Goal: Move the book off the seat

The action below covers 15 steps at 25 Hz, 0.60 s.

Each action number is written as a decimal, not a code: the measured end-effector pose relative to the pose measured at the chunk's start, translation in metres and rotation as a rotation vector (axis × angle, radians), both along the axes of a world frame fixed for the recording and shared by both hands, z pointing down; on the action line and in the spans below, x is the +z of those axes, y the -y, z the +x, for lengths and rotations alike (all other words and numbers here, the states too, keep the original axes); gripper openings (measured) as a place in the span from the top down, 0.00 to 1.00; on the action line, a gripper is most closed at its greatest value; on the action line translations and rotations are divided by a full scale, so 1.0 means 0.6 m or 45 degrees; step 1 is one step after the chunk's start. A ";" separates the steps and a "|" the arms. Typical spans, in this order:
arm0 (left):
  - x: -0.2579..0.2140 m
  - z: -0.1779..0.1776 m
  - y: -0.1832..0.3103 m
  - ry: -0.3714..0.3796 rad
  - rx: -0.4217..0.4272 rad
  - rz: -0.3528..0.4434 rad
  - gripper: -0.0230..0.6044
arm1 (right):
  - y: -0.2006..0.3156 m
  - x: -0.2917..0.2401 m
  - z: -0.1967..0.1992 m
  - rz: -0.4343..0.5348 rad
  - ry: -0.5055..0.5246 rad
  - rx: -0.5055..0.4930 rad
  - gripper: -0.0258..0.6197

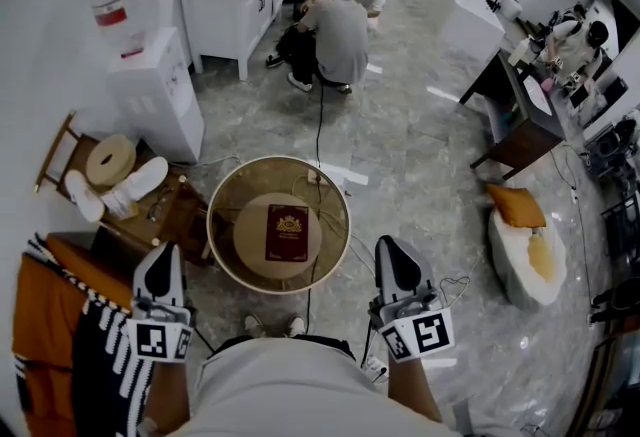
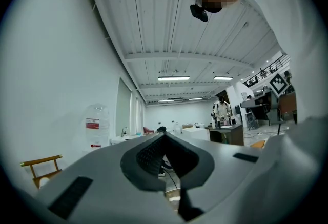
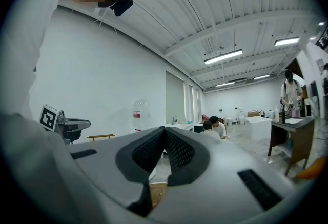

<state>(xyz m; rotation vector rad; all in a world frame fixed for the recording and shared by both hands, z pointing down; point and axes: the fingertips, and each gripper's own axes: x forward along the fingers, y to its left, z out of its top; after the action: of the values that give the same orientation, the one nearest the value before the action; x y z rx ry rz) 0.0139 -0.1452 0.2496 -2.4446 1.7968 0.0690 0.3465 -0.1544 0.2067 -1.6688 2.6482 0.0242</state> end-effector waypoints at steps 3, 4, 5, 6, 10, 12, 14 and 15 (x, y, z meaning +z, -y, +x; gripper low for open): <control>0.002 0.004 -0.005 0.010 0.011 -0.006 0.94 | -0.004 0.003 -0.001 -0.005 0.006 0.001 0.93; 0.003 0.004 -0.006 0.003 0.010 -0.012 0.94 | -0.004 0.003 -0.001 -0.005 0.006 0.002 0.93; 0.004 0.004 -0.008 -0.002 0.006 -0.017 0.94 | -0.004 0.003 -0.001 -0.007 0.005 0.003 0.93; 0.003 0.003 -0.009 0.000 0.004 -0.018 0.94 | -0.005 0.003 -0.002 -0.008 0.003 0.005 0.93; -0.002 0.007 -0.013 0.020 0.017 -0.015 0.94 | -0.005 0.003 -0.003 -0.003 -0.003 0.009 0.93; -0.001 0.009 -0.016 0.019 0.021 -0.019 0.94 | -0.006 0.004 -0.003 -0.005 -0.001 0.008 0.93; -0.001 0.009 -0.020 0.014 0.021 -0.026 0.94 | -0.009 0.005 -0.003 -0.009 -0.001 0.009 0.93; -0.001 0.009 -0.021 0.015 0.022 -0.027 0.94 | -0.010 0.005 -0.004 -0.009 -0.008 0.008 0.93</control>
<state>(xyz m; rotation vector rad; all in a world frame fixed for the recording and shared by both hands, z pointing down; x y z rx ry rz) 0.0191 -0.1326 0.2490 -2.4698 1.7815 0.0371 0.3440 -0.1484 0.2096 -1.6815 2.6507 0.0203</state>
